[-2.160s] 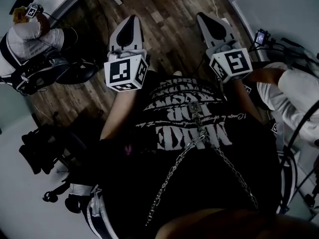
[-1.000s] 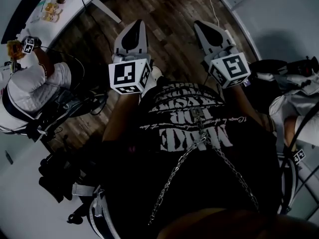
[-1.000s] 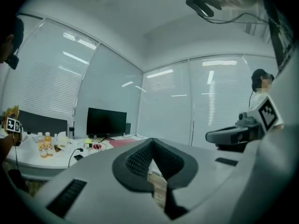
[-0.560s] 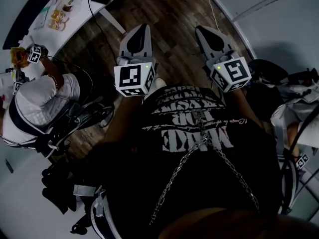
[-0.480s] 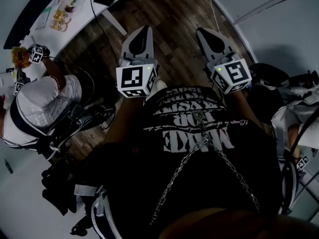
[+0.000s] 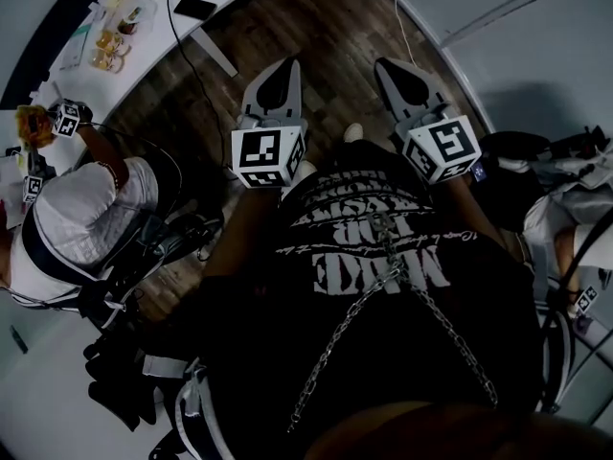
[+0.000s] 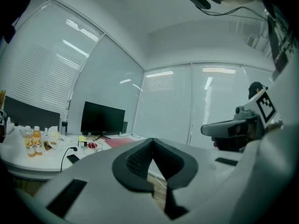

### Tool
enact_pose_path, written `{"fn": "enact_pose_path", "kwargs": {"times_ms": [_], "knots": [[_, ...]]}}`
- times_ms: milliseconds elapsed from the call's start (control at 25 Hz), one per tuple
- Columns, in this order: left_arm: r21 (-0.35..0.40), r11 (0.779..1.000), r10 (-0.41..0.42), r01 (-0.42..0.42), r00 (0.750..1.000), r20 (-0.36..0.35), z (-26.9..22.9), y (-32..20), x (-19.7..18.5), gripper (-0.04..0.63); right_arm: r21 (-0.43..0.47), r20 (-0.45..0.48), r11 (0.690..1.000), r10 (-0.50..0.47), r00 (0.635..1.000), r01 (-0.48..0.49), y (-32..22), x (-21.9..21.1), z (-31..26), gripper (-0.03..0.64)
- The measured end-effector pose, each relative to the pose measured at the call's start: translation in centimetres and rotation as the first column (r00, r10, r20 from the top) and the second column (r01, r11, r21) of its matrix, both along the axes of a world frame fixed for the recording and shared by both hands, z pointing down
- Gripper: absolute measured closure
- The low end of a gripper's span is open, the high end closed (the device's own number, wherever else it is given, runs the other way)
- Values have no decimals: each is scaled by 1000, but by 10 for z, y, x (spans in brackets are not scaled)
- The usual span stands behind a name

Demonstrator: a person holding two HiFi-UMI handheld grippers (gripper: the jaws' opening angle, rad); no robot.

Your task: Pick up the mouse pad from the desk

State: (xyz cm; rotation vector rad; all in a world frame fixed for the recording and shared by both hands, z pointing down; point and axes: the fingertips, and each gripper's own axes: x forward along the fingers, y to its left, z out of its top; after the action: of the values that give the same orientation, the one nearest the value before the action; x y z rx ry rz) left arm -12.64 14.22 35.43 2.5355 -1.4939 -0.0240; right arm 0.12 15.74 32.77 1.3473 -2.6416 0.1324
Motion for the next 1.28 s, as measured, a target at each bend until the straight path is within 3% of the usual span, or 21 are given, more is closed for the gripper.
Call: {"fn": "enact_pose_path", "kwargs": {"times_ms": [320,600,760,960,1120,1280], "knots": [[19,999,-42,41,998,40,25,-37,-3,589,45,29,999,0,1000,-1,-36,15,19,617],[58,998,-38,35,998,53,-2,-3,6,589,66,52,997,27,998,-31,-4,32,9,617],[53,998,-20,17,998,63,3,-6,20,589,54,64,998,31,997,-34,-13,38,17,617],[2,1000,-12,12,998,67,9,-36,29,589,5,63,999,32,997,-32,-48,43,14,617],[-31,998,-60,62,996,60,6,-76,16,589,-11,56,999,31,998,-31,-83,45,4,617],[-22,996,-86,88,994,60,6,-105,18,589,-27,50,999,24,998,-23,-110,57,15,616]]}}
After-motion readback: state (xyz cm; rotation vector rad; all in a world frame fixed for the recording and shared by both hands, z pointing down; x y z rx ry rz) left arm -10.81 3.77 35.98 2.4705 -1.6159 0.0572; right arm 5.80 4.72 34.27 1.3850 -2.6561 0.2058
